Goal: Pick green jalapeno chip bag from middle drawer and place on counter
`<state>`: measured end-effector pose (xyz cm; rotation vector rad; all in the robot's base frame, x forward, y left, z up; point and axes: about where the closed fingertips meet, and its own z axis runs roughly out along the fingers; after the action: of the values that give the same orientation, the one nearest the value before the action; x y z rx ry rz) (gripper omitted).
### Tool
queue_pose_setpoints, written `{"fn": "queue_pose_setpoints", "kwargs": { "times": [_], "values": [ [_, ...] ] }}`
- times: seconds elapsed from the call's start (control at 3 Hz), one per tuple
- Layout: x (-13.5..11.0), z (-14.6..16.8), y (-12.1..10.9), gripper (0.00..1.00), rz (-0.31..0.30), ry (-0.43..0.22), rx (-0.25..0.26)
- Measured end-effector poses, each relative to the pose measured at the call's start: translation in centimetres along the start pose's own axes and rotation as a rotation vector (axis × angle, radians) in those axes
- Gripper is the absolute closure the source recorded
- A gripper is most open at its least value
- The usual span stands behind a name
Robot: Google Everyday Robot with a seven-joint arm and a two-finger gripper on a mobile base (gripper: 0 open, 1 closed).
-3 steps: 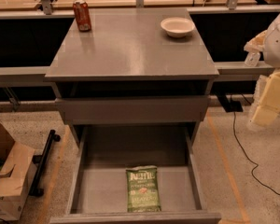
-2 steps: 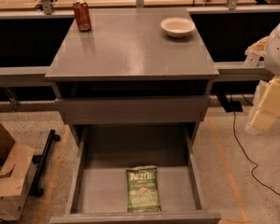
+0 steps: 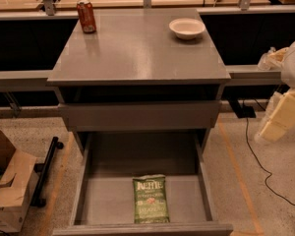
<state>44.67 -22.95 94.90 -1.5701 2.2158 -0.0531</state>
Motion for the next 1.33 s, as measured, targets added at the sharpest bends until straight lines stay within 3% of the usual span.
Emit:
{"fn": "queue_pose_setpoints", "kwargs": {
  "times": [0.33,0.67,1.0,1.33],
  "values": [
    [0.0,3.3,2.2,0.00,-0.013,0.034,-0.068],
    [0.8,8.4,4.6,0.00,0.011,0.021,-0.137],
    [2.0,15.3,7.2,0.00,0.032,0.064,-0.156],
    [2.9,19.5,8.7,0.00,0.106,0.093,-0.224]
  ]
}}
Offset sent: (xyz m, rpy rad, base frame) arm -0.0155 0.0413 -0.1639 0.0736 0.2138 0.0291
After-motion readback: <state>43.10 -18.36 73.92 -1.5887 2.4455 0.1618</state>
